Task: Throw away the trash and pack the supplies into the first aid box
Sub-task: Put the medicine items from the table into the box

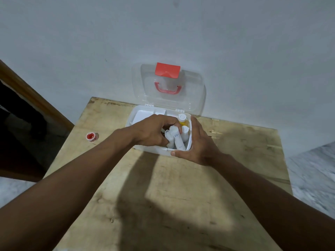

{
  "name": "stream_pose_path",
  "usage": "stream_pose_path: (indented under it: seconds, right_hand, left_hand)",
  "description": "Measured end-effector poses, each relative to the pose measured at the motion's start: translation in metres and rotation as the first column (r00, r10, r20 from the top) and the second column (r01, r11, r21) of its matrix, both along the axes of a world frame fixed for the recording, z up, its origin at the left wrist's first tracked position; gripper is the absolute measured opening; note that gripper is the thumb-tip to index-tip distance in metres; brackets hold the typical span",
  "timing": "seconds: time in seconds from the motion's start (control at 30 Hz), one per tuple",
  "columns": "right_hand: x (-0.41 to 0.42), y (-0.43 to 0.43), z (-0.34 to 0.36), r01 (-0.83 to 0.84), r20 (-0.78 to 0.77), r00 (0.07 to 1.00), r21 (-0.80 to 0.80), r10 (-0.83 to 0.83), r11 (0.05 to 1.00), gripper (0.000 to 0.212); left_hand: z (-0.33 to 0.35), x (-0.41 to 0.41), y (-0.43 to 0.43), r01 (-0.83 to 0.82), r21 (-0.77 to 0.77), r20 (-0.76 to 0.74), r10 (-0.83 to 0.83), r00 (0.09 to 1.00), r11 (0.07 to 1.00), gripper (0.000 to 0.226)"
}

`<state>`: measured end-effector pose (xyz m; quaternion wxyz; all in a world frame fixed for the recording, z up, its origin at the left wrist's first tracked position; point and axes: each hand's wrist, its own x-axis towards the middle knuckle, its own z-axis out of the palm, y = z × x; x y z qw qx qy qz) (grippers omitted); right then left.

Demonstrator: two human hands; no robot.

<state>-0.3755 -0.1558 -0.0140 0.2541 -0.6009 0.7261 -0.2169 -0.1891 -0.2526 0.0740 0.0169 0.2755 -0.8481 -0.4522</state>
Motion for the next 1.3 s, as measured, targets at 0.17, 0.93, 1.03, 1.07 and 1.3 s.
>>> stream_pose_path:
  seconds: [0.17,0.93,1.03,1.07,1.3]
  right_hand:
    - [0.000,0.001,0.001,-0.007,-0.006,1.000,-0.007,0.007,1.000,0.141]
    - [-0.001,0.002,0.003,-0.018,0.015,1.000,-0.010,0.018,1.000,0.141]
    - [-0.001,0.003,0.004,-0.009,0.017,1.000,-0.003,0.009,1.000,0.142]
    - [-0.001,0.003,0.004,-0.008,0.016,1.000,-0.003,0.008,1.000,0.143]
    - [0.000,0.002,0.004,-0.005,0.032,0.999,0.008,0.005,1.000,0.142]
  left_hand:
    - [0.003,0.001,-0.001,0.016,-0.095,0.032,-0.013,0.999,0.995,0.033]
    - [-0.003,-0.008,0.009,-0.027,0.043,0.147,0.020,0.989,0.999,0.040]
    - [-0.003,-0.009,0.010,-0.064,0.113,0.129,0.049,0.990,0.991,0.036]
    - [-0.005,-0.008,0.010,-0.067,0.103,0.126,0.053,0.991,0.992,0.032]
    - [-0.014,-0.010,0.008,-0.183,-0.081,0.100,0.191,0.977,0.980,0.024]
